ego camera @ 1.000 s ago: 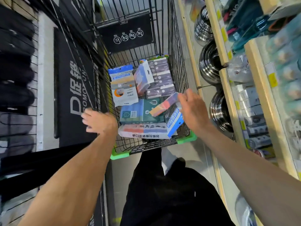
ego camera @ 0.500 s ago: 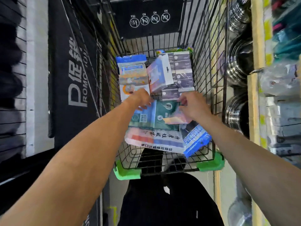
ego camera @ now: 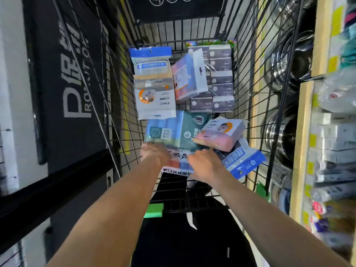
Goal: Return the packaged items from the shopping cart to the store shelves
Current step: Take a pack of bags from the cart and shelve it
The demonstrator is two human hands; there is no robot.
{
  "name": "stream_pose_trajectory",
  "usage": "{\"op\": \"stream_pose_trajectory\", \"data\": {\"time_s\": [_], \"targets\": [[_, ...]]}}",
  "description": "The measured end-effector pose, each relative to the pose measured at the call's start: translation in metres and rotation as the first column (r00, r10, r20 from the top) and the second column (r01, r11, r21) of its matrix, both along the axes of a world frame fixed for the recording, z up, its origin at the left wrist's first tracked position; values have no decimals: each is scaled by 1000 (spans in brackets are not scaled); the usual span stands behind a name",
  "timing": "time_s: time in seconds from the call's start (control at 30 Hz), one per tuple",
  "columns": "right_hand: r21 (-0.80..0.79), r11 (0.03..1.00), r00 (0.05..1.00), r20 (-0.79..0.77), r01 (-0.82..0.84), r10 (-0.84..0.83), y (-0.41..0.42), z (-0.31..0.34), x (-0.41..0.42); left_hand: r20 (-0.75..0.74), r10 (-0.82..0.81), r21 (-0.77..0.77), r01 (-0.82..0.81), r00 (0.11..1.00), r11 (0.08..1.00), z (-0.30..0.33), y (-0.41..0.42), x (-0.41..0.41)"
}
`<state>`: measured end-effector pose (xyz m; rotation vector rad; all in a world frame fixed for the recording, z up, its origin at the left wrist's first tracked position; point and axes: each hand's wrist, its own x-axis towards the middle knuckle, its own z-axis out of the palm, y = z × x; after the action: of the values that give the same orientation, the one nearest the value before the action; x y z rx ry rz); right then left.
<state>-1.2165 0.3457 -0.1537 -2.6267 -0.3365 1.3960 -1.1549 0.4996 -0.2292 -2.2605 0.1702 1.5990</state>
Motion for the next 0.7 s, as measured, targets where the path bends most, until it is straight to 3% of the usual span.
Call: {"op": "stream_pose_trajectory", "data": {"time_s": [0.07, 0.27, 0.43, 0.53, 0.6, 0.7], "targets": [[-20, 1000, 999, -53, 10, -11, 5, -2, -20, 13, -29, 18, 29, 1000, 999, 5, 1, 2], [-117, 989, 995, 56, 91, -85, 6, -20, -45, 27, -99, -113, 101, 995, 988, 14, 5, 8], [-118, 991, 997, 56, 68, -62, 10, -28, -37, -25, 64, -340, -68, 998, 938, 21, 9, 15], [-75, 995, 992, 108, 72, -63, 11, -11, -20, 37, -50, -330, 59, 998, 942, 31, -1, 32], [-68, 995, 984, 166, 72, -60, 11, 4, -8, -36, -24, -400, 8, 999, 916, 41, -17, 48], [-83, 992, 976, 203, 96, -77, 7, 31, 4, -301, 73, -484, -219, 951, 847, 68, -45, 69]]}}
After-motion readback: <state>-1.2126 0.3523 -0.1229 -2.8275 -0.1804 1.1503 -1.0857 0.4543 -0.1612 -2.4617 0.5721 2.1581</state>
